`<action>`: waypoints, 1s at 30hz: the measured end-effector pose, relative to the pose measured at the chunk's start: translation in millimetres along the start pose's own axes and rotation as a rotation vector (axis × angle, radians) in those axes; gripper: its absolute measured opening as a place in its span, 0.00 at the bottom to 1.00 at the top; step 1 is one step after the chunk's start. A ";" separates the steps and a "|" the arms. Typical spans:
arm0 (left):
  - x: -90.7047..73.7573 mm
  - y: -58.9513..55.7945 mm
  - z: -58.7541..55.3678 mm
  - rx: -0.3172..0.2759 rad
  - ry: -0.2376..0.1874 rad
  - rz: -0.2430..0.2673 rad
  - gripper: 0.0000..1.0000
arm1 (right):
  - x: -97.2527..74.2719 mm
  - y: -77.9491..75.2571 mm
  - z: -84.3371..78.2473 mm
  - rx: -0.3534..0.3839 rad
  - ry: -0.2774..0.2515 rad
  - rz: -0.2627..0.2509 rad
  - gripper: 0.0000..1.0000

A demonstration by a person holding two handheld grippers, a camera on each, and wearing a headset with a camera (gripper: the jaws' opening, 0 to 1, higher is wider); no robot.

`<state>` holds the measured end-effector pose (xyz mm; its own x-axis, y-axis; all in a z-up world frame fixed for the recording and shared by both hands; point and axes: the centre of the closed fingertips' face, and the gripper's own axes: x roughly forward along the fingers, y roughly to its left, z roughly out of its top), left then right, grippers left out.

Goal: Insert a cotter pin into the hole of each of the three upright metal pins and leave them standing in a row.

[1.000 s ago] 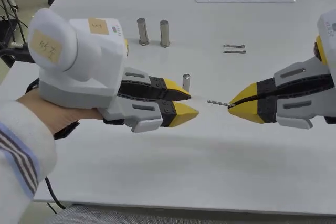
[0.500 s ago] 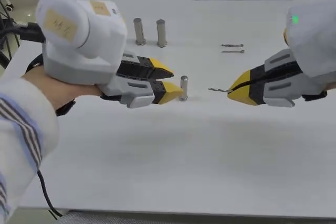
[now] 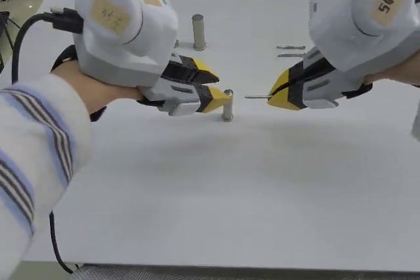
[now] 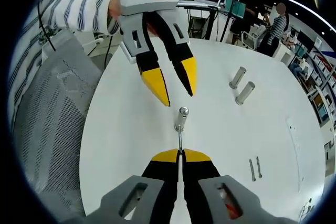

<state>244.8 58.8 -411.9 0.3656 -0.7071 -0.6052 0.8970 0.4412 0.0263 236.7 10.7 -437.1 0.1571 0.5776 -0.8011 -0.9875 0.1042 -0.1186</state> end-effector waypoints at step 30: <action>19.7 1.7 -12.2 0.107 0.086 -0.035 0.05 | 16.5 -4.6 14.6 -0.017 -0.024 0.056 0.00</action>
<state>250.5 52.4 -433.4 0.3148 -0.6693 -0.6730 0.9319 0.3525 0.0854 244.0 31.6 -441.3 0.1018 0.6017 -0.7922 -0.9948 0.0576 -0.0841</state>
